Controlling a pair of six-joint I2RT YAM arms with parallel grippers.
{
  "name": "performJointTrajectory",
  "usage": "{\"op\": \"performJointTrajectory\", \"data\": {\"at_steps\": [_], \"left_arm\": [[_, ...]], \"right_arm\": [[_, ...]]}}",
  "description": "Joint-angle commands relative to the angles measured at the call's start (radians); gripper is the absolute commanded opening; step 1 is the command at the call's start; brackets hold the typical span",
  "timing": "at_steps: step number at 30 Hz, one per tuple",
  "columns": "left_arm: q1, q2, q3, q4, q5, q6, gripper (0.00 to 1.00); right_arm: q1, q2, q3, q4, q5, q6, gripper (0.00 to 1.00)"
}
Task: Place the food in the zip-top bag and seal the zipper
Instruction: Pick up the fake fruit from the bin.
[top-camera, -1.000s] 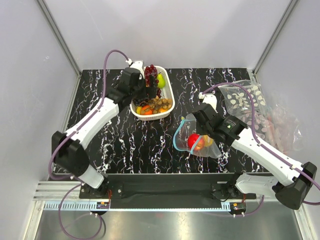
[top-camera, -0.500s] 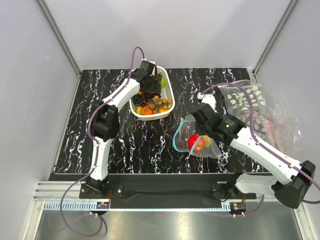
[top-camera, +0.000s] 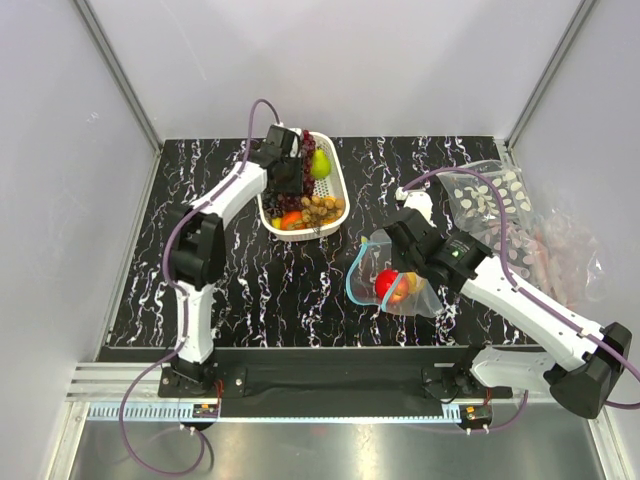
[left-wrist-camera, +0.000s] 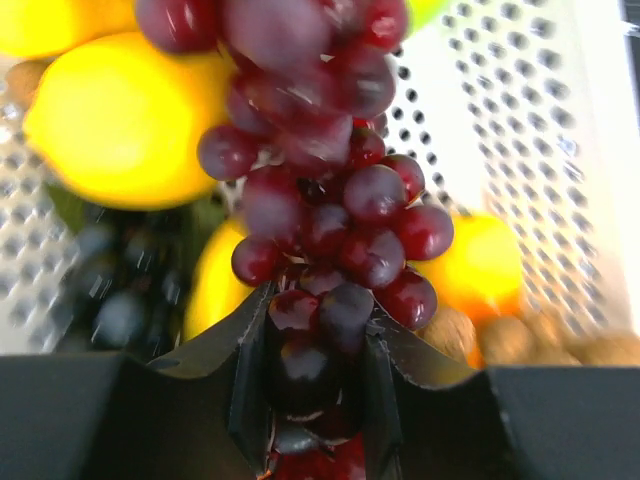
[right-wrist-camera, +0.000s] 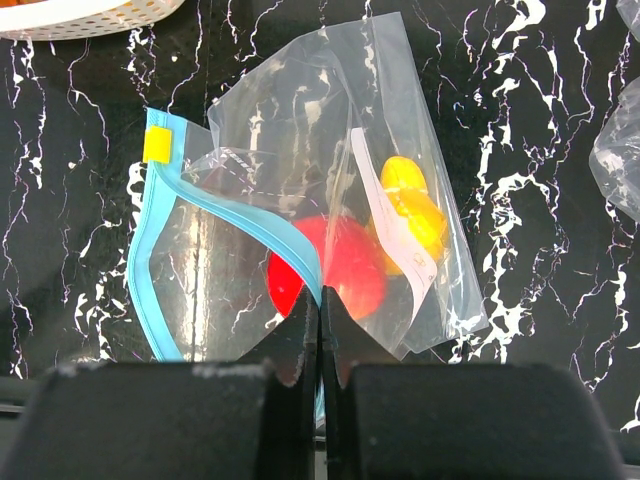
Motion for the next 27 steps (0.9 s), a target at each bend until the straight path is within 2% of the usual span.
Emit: {"op": "performJointTrajectory", "data": {"at_steps": [1,10,15,21,27], "left_arm": [[0.009,-0.220,-0.048,0.090,0.068,0.008,0.25],[0.009,-0.456,-0.120,0.051,0.129,-0.003,0.28],[0.007,-0.475,-0.073,0.027,0.137,0.008,0.29],[0.009,-0.423,0.041,-0.038,0.151,0.003,0.29],[0.006,-0.496,-0.051,-0.018,0.288,-0.055,0.31]], "right_arm": [[0.008,-0.025,0.011,0.017,-0.010,0.006,0.01],[0.008,-0.029,0.022,0.017,-0.002,-0.003,0.01],[0.007,-0.032,0.027,0.014,-0.004,-0.004,0.01],[0.007,-0.042,0.017,0.012,-0.004,-0.004,0.01],[0.007,-0.039,0.014,0.012,0.016,-0.009,0.01]]}}
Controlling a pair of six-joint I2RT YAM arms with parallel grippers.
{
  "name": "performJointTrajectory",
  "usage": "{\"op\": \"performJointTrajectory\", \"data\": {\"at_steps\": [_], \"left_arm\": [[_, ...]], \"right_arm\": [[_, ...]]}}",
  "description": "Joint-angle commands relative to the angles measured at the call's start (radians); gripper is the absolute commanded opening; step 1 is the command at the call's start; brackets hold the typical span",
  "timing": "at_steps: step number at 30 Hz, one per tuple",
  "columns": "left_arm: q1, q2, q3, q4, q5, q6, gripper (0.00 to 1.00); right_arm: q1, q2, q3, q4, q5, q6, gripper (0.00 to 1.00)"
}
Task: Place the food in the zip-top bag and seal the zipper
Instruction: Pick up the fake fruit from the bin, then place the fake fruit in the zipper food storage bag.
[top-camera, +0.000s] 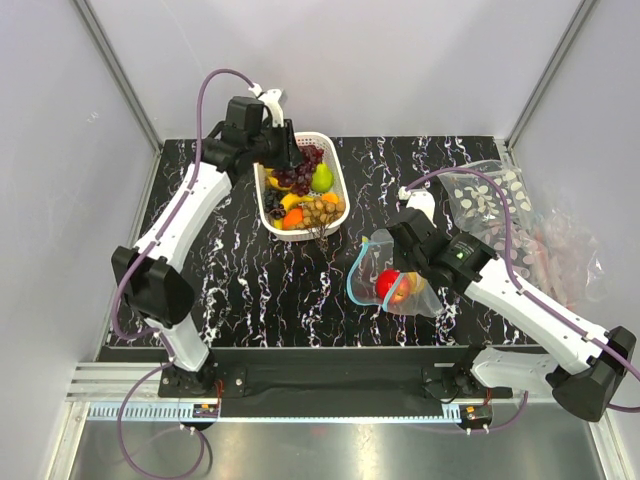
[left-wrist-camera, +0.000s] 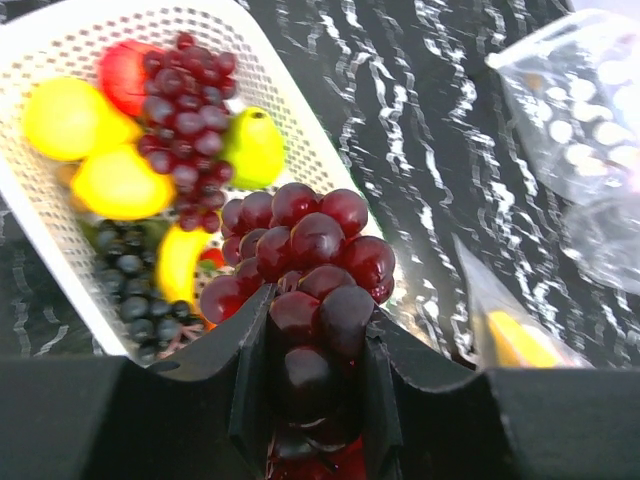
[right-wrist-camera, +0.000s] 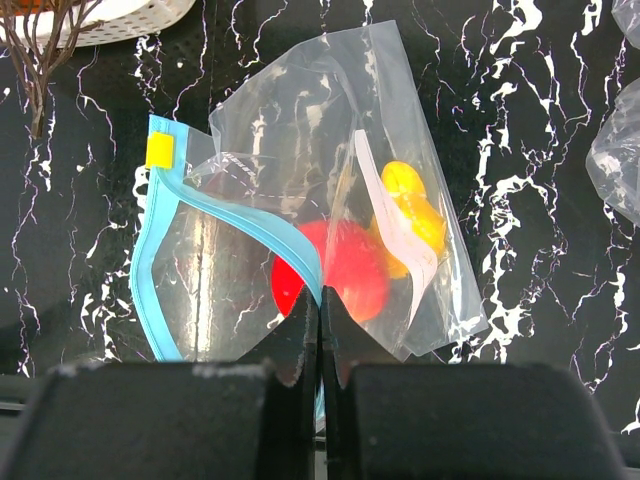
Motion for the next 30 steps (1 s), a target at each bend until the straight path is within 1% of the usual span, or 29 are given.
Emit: {"op": "performJointTrajectory", "data": {"at_steps": [1,3,5,6,7,8,9,10,11,13,14,16,17,20,23,30], "left_arm": [[0.003,-0.106,-0.036,0.039,0.146,-0.048,0.31],[-0.006,-0.150,-0.079,0.057,0.180,-0.077,0.32],[-0.031,-0.225,-0.161,0.080,0.221,-0.122,0.33],[-0.042,-0.251,-0.195,0.132,0.249,-0.142,0.34],[-0.055,-0.310,-0.279,0.164,0.302,-0.188,0.34],[-0.090,-0.338,-0.315,0.195,0.312,-0.208,0.34],[-0.114,-0.366,-0.356,0.247,0.315,-0.226,0.33],[-0.138,-0.419,-0.390,0.264,0.307,-0.246,0.33],[-0.193,-0.442,-0.443,0.276,0.297,-0.252,0.33],[-0.252,-0.505,-0.488,0.286,0.263,-0.263,0.33],[-0.314,-0.525,-0.535,0.295,0.258,-0.266,0.33],[-0.371,-0.573,-0.585,0.313,0.238,-0.278,0.34],[-0.414,-0.584,-0.605,0.324,0.237,-0.288,0.34],[-0.474,-0.613,-0.669,0.344,0.224,-0.311,0.34],[-0.511,-0.612,-0.717,0.404,0.227,-0.326,0.34],[-0.546,-0.469,-0.700,0.480,0.203,-0.315,0.32]], "right_arm": [[0.007,-0.015,0.016,0.013,0.020,-0.011,0.01],[0.007,-0.010,0.017,0.018,0.023,-0.011,0.01],[0.007,-0.008,0.017,0.019,0.026,-0.013,0.00],[0.007,-0.008,0.019,0.024,0.026,-0.013,0.00],[0.007,-0.007,0.020,0.024,0.027,-0.013,0.00],[0.008,-0.005,0.022,0.025,0.028,-0.014,0.01],[0.007,-0.005,0.023,0.025,0.032,-0.014,0.00],[0.007,-0.004,0.025,0.027,0.032,-0.013,0.00],[0.008,-0.002,0.025,0.025,0.034,-0.011,0.00],[0.008,-0.001,0.027,0.032,0.021,-0.005,0.00],[0.007,-0.002,0.028,0.033,0.017,-0.004,0.00],[0.007,-0.001,0.030,0.030,0.014,0.004,0.00],[0.007,-0.004,0.030,0.030,0.012,0.006,0.00],[0.007,-0.014,0.033,0.018,0.021,0.010,0.00],[0.007,-0.031,0.033,0.019,0.012,0.009,0.00],[0.008,-0.053,0.033,0.027,-0.011,0.013,0.01]]}}
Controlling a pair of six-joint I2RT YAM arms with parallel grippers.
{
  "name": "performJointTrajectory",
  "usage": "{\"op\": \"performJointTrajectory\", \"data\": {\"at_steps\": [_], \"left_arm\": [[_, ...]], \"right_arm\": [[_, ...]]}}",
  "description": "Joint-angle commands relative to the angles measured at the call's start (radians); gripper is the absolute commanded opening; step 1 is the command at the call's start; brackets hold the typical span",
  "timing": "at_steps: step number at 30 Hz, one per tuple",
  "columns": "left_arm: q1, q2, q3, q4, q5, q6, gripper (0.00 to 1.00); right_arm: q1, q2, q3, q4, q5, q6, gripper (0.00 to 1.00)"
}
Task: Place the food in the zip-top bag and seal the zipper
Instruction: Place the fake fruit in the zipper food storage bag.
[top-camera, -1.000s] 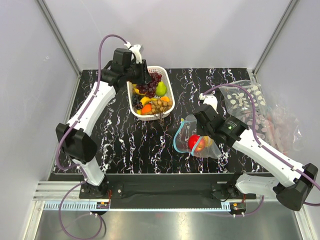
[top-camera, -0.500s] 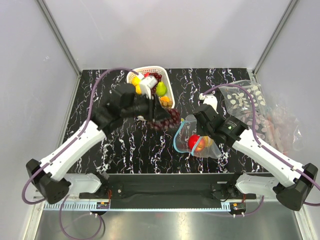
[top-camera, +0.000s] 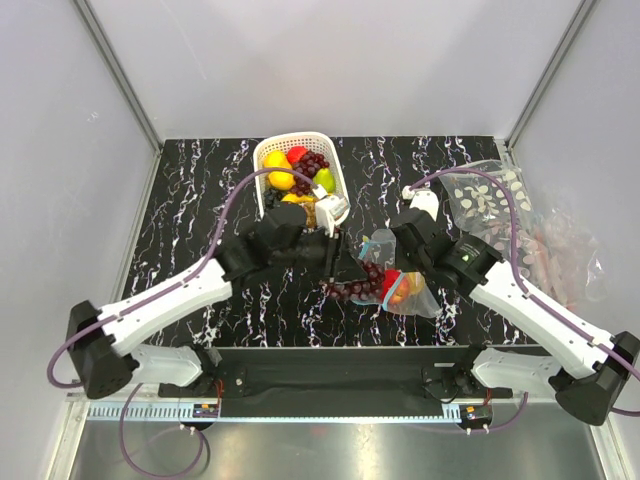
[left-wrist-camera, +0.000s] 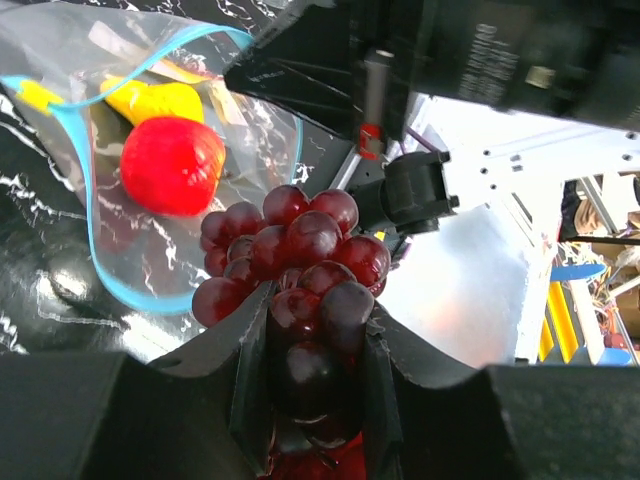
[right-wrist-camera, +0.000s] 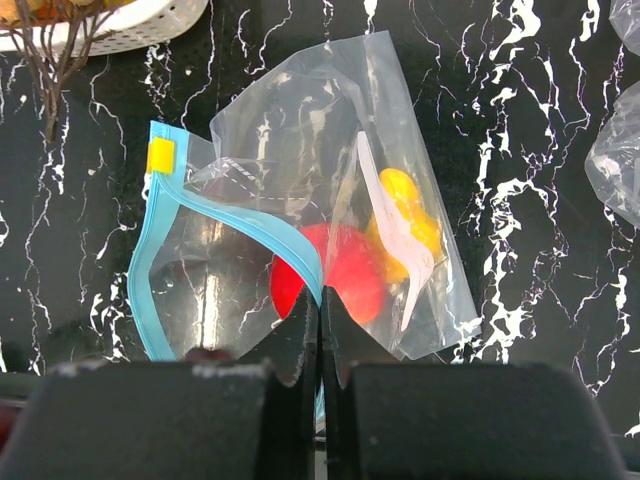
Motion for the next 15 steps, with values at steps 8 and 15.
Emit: {"op": "performJointTrajectory", "data": {"at_steps": [8,15], "left_arm": [[-0.024,0.153,0.084,0.153,-0.184,0.038,0.31],[-0.066,0.253,0.110,0.284,-0.264,0.057,0.29]], "right_arm": [[0.008,-0.032,0.025,0.033,-0.025,0.024,0.00],[0.007,-0.033,0.031,0.048,-0.061,0.032,0.00]]}}
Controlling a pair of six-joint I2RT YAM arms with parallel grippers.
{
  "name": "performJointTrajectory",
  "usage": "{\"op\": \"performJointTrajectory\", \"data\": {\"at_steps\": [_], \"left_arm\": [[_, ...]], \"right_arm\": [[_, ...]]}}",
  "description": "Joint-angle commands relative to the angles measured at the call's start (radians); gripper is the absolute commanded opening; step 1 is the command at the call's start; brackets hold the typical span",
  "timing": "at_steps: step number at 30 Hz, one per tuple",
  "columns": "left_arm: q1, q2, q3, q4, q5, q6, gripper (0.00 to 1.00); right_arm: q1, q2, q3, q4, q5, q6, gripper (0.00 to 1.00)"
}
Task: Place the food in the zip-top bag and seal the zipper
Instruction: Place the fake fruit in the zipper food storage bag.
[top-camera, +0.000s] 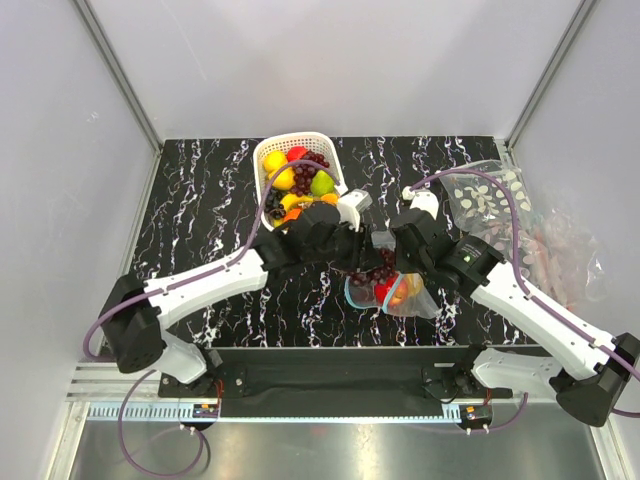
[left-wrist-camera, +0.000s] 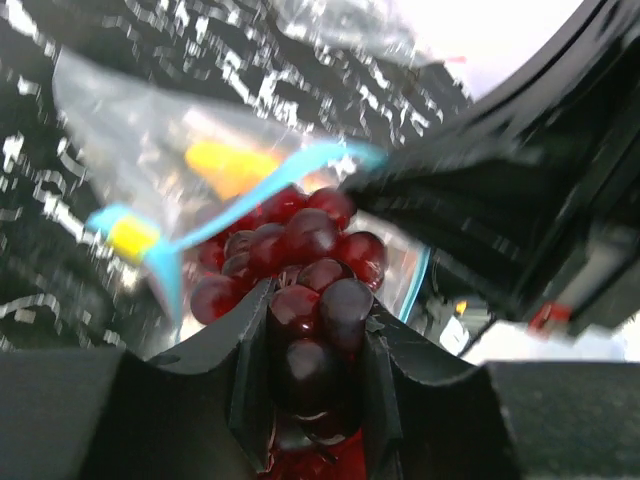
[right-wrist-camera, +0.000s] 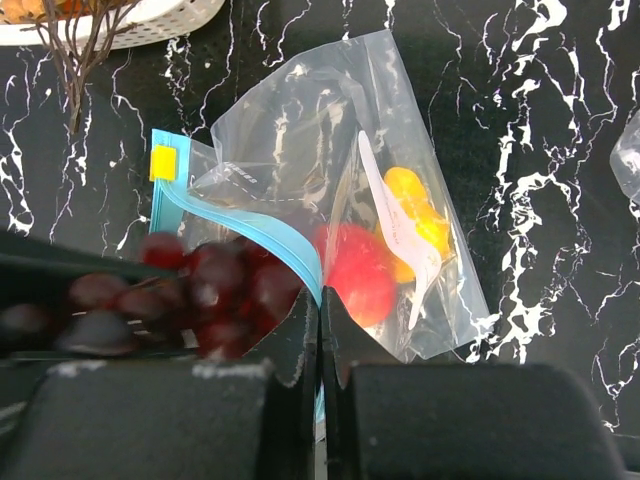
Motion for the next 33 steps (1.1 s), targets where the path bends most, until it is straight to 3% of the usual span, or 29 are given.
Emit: {"op": "performJointTrajectory", "data": {"at_steps": [1,12,17,20,23,25,33], "left_arm": [[-0.034,0.033,0.053,0.197,-0.060,0.017,0.29],[-0.157,0.211,0.053,0.282,-0.408,-0.049,0.31],[-0.179,0.264,0.073,0.291,-0.462,-0.090,0.34],[-0.188,0.255,0.063,0.300,-0.464,-0.102,0.66],[-0.199,0.208,0.034,0.303,-0.472,-0.087,0.85],[-0.199,0.176,0.017,0.293,-0.450,-0.078,0.91],[-0.199,0.005,0.013,0.147,-0.383,-0.059,0.93]], "right_arm": [[0.008,-0.022,0.036,0.045,-0.026,0.013,0.00],[0.008,-0.038,0.037,0.058,-0.033,0.018,0.00],[0.007,-0.043,0.054,0.050,-0.039,0.021,0.00],[0.007,-0.049,0.057,0.048,-0.030,0.020,0.00],[0.007,-0.055,0.057,0.038,-0.013,0.024,0.00],[0.008,-0.058,0.054,0.030,-0.003,0.027,0.00],[0.007,-0.078,0.025,0.029,0.033,0.041,0.00]]}}
